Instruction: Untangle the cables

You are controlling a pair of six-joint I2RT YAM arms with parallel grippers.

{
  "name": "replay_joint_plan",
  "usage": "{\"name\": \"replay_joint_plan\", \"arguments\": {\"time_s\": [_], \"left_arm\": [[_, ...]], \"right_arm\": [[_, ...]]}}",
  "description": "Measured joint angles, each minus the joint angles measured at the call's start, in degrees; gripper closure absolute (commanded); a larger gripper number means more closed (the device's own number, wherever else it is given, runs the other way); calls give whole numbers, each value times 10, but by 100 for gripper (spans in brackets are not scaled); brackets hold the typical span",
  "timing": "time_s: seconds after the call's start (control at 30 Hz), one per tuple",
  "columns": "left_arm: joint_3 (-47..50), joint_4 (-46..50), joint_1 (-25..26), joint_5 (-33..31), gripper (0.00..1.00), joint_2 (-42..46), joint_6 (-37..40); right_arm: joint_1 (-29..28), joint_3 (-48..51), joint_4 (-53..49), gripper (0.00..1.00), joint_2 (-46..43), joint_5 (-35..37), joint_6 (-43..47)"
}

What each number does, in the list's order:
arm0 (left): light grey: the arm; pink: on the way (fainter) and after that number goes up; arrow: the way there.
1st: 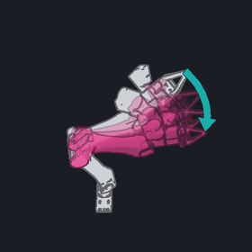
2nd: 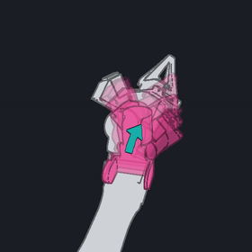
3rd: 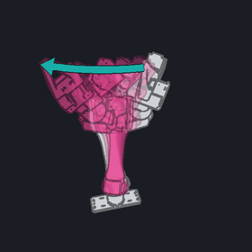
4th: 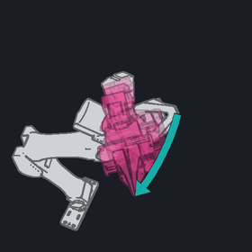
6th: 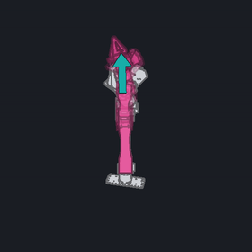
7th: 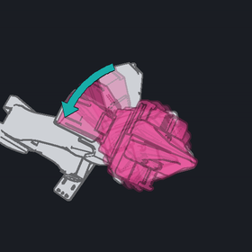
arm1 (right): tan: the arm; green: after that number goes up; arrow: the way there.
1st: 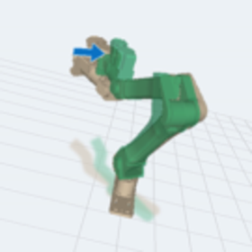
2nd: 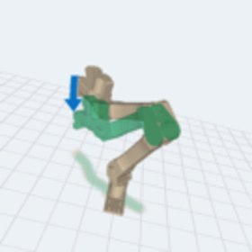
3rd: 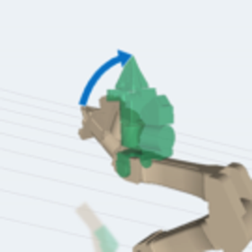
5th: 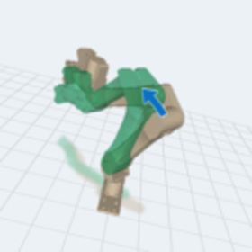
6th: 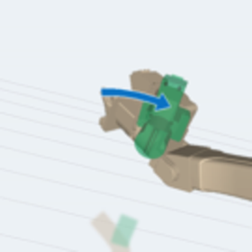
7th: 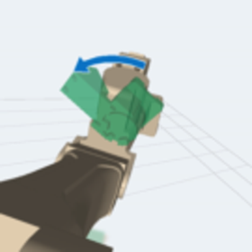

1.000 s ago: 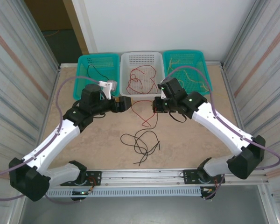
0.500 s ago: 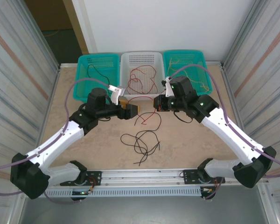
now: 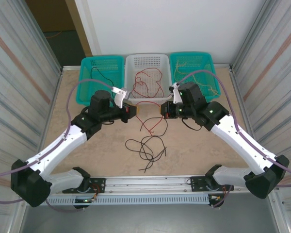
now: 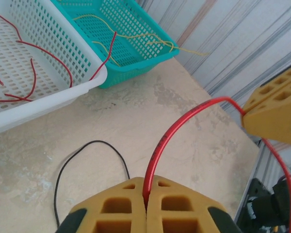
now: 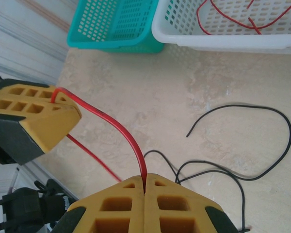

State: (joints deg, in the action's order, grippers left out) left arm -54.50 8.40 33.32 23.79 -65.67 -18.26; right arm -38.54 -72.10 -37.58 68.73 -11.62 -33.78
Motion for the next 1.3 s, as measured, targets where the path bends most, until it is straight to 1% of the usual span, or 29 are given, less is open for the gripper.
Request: {"name": "replay_joint_plan", "arguments": {"time_s": [0.13, 0.27, 0.47, 0.53, 0.57, 0.6, 0.67, 0.7, 0.8, 0.87, 0.9, 1.0, 1.07, 1.13, 1.27, 1.3], "left_arm": [[-31, 28, 6, -29, 100, 3, 7], [-75, 64, 11, -58, 100, 8, 9], [-123, 124, 17, -71, 100, 3, 11], [-135, 140, 17, -74, 100, -5, 12], [-140, 145, 17, -76, 100, -10, 12], [-145, 149, 17, -77, 100, -15, 12], [-158, 154, 17, -86, 100, -28, 12], [-166, 154, 16, -91, 100, -34, 12], [-198, 152, 15, -112, 100, -53, 14], [-231, 154, 15, -129, 100, -73, 17], [-246, 154, 15, -135, 100, -83, 19], [-303, 149, 12, -154, 100, -127, 30], [-338, 145, 5, -164, 100, -157, 33], [-378, 139, -9, -173, 100, -195, 33], [-461, 124, -33, -190, 99, -278, 30], [-481, 120, -38, -193, 86, -300, 28]], "right_arm": [[-22, 1, -3, 100, 2, 20, 15], [-61, 3, -7, 100, 23, 45, 37], [-124, 3, 21, 100, 71, 76, 75], [-134, 3, 31, 99, 80, 80, 84], [-136, 2, 33, 93, 84, 83, 89], [-136, 1, 33, 86, 87, 87, 91], [-134, -4, 26, 66, 92, 101, 95], [-130, -5, 20, 59, 93, 108, 97], [-104, 2, 6, 47, 84, 127, 103], [-58, 29, 9, 41, 55, 129, 97], [-31, 44, 10, 39, 35, 128, 93], [59, 80, 9, 38, -30, 113, 83], [95, 85, -1, 38, -63, 104, 80], [105, 85, -9, 39, -82, 98, 77], [106, 91, -27, 40, -88, 87, 72], [106, 99, -28, 40, -89, 83, 70]]}}
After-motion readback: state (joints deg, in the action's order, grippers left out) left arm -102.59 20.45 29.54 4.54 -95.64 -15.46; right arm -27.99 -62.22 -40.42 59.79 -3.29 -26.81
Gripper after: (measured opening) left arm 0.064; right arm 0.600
